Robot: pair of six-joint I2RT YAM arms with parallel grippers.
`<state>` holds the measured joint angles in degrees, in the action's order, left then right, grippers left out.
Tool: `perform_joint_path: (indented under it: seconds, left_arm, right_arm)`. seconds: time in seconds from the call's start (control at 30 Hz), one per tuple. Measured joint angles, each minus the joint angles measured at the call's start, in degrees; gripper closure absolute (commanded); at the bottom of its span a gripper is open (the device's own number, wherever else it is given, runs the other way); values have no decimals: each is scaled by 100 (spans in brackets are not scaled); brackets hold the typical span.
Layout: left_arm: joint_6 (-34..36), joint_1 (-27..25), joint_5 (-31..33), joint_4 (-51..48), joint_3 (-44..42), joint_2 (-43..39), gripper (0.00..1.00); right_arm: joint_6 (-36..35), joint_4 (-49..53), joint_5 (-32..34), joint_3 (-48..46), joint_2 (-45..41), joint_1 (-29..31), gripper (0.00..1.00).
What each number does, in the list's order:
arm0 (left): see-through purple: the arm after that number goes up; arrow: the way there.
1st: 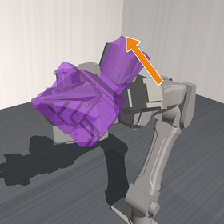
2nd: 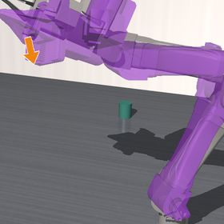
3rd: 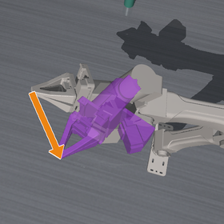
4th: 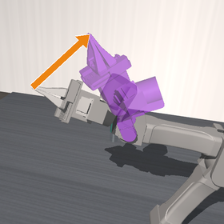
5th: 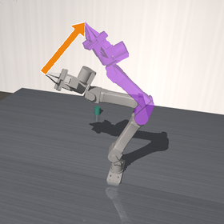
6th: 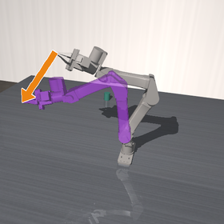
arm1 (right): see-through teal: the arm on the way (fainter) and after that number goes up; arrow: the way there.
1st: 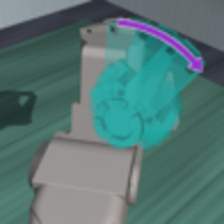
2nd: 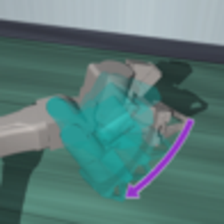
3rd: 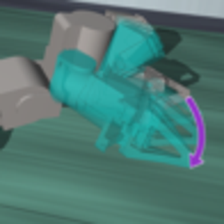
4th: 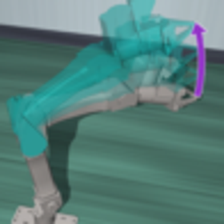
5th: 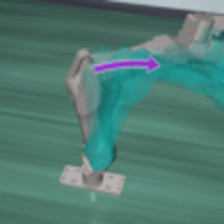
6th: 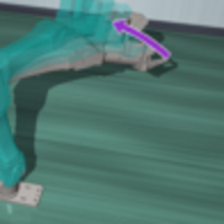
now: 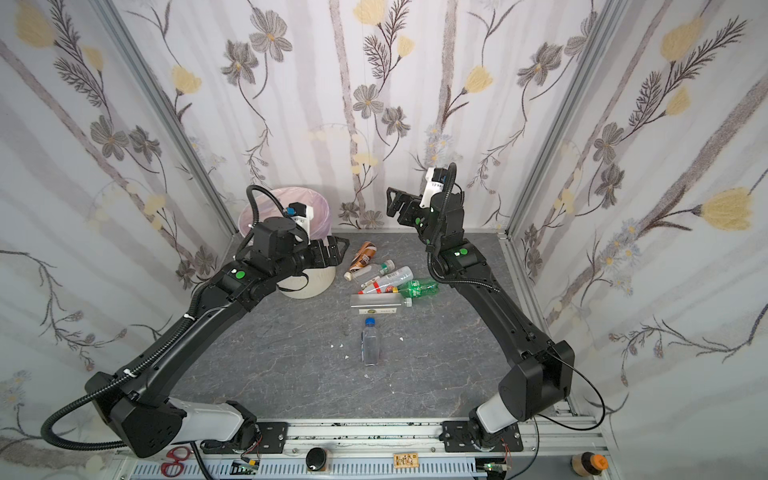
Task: Throw the plastic bottles in the bin
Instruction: 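Lower both grippers back toward the remaining bottle pile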
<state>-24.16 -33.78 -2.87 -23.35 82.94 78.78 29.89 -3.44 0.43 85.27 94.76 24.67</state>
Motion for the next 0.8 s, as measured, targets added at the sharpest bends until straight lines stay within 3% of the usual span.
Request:
perform_joint_path:
  seconds: [0.33,0.8]
  left_arm:
    - [-413,-925,332,2,-223,391,0]
    - [-1814,-1530,564,42,-2006,334,0]
  right_arm:
    - [-39,-166,107,-1847,-1244,-601,0]
    - [-146,-114,164,-3504,-2295,-732,0]
